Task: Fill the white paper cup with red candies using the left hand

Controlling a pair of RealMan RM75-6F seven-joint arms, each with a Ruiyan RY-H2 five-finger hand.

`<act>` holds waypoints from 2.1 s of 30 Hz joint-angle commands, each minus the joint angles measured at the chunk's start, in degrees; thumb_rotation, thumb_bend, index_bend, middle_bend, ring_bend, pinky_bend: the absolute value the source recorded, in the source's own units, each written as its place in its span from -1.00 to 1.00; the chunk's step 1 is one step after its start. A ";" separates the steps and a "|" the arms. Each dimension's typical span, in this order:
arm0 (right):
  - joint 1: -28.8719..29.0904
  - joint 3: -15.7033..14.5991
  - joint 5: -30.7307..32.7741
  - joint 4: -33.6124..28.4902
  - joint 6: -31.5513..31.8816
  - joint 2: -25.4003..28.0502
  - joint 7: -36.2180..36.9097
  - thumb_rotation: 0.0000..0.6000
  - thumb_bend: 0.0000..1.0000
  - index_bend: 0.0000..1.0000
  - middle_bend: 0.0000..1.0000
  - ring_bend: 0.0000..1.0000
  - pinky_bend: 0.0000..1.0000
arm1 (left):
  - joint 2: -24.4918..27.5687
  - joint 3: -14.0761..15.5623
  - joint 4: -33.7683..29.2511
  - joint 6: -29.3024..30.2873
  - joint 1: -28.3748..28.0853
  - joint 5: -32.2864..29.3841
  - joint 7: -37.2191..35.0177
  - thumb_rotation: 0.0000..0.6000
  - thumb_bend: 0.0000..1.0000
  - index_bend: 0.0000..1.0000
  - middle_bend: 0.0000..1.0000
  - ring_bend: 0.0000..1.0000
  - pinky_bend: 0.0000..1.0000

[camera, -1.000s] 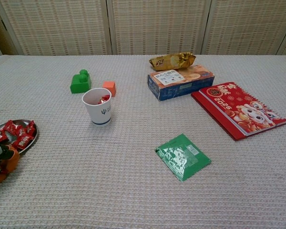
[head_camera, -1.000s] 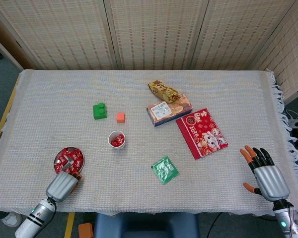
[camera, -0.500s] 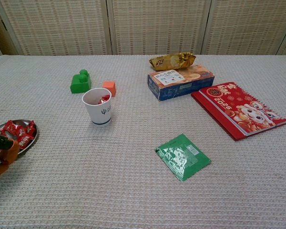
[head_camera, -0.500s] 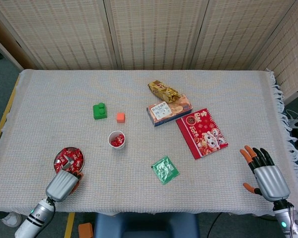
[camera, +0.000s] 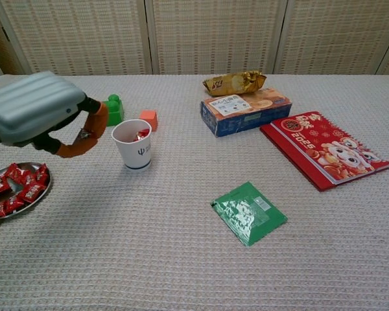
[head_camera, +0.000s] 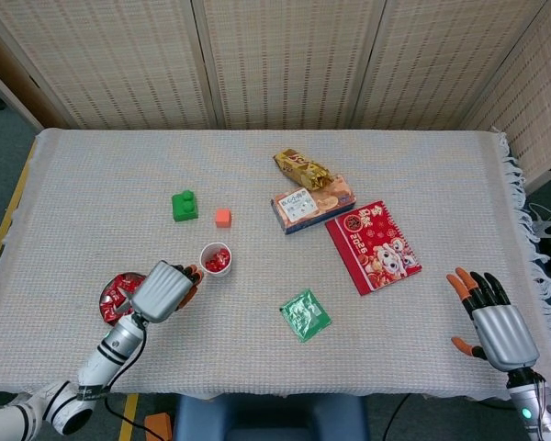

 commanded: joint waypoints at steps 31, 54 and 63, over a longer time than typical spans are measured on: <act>0.12 0.81 1.77 0.25 -0.34 0.34 0.72 1.00 -0.88 -1.00 -1.00 -1.00 -1.00 | -7.62 -4.09 9.37 -6.85 -11.16 -11.09 0.20 1.00 -0.19 -0.66 -0.41 0.29 1.00; -0.04 -0.80 -2.13 -0.21 0.55 0.21 0.37 1.00 -0.88 -1.00 -1.00 -1.00 -1.00 | 1.06 17.11 9.67 22.35 18.53 0.43 -13.25 1.00 -0.23 -0.31 -0.07 0.34 1.00; -0.33 -1.38 -3.22 -0.37 1.07 0.13 -0.05 1.00 -0.88 -1.00 -1.00 -1.00 -1.00 | -2.73 17.97 19.35 22.59 22.97 0.33 -16.14 1.00 -0.23 -0.30 -0.06 0.36 1.00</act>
